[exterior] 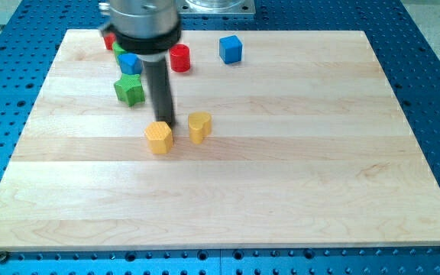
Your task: Move the yellow heart to the bottom right corner
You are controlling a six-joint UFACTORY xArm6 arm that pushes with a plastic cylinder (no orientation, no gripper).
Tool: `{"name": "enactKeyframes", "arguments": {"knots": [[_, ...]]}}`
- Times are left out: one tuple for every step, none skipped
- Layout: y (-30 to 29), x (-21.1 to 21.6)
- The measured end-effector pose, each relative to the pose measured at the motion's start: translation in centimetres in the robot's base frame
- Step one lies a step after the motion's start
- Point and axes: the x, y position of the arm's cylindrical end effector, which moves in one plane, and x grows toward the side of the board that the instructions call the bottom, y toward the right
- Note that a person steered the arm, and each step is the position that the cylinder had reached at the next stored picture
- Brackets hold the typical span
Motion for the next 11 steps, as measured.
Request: {"name": "enactKeyframes", "arguments": {"knots": [[8.0,2.4],[10.1,2.2],[8.9,3.1],[14.4,5.9],[16.9,7.1],[14.2,4.0],[17.9,4.6],[23.4,7.8],[23.4,5.3],[24.8,9.0],[24.9,14.6]]}}
